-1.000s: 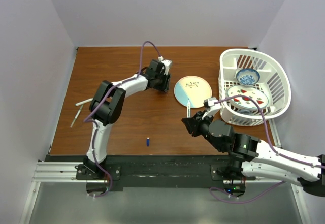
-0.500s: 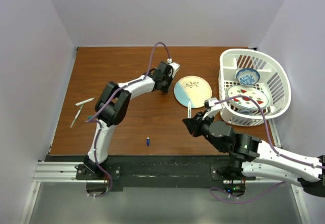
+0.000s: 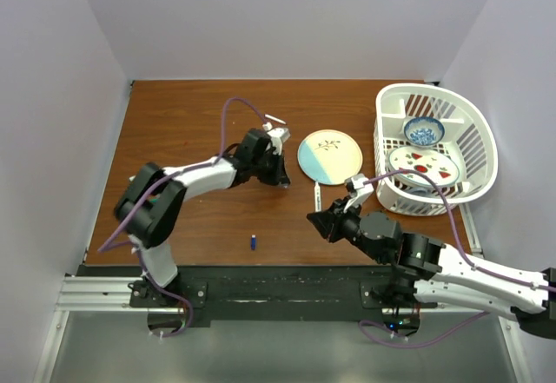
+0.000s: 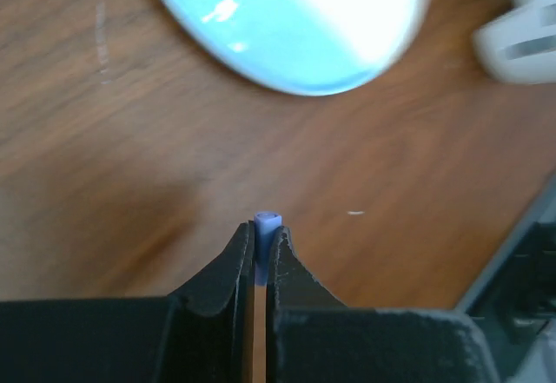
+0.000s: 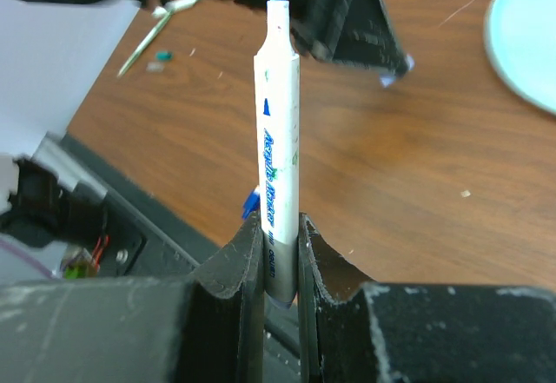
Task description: Insert the pens into the pen caps
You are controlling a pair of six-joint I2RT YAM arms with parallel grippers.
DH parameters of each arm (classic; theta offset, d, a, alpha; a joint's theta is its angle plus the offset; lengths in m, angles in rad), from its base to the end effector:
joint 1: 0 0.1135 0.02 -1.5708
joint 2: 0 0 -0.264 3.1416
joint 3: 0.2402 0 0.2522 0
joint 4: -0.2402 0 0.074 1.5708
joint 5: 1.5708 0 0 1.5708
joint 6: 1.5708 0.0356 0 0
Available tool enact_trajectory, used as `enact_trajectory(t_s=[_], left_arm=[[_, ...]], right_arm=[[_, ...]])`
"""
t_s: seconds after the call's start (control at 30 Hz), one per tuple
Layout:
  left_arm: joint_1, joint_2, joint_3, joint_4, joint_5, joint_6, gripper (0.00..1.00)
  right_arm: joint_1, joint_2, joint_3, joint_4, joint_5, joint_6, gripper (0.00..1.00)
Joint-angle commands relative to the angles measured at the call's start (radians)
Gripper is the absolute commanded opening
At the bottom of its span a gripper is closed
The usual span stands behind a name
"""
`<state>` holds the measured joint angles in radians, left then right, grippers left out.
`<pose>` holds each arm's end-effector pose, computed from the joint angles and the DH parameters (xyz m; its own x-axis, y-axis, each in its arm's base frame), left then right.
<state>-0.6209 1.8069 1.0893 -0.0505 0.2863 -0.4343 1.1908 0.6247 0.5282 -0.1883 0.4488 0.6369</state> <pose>0.3061 -0.2313 0.1792 -0.8170 0.0881 -0.5699 0.4184 0.7707 -0.4806 0.0727 0.1403 0.2742 -0.4895 0.2190 -0.8441 -0.4865 0.7347 0.4728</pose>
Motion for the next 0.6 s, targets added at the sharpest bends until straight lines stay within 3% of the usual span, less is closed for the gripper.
enact_trajectory(t_s=[0.0, 0.17, 0.4, 0.57], left_arm=[[-0.002, -0.276, -0.202, 0.401, 0.175, -0.26, 0.0], [-0.002, -0.495, -0.452, 0.734, 0.198, -0.438, 0.0], [-0.002, -0.711, -0.632, 0.968, 0.145, -0.53, 0.0], [-0.003, -0.807, -0.712, 1.031, 0.088, -0.564, 0.0]], right_arm=[[0.0, 0.001, -0.085, 0.241, -0.18, -0.013, 0.0], [0.0, 0.072, -0.183, 0.469, -0.295, -0.048, 0.0], [0.0, 0.211, -0.226, 0.778, -0.42, -0.071, 0.0], [0.0, 0.345, -0.189, 0.837, -0.411, -0.08, 0.0]])
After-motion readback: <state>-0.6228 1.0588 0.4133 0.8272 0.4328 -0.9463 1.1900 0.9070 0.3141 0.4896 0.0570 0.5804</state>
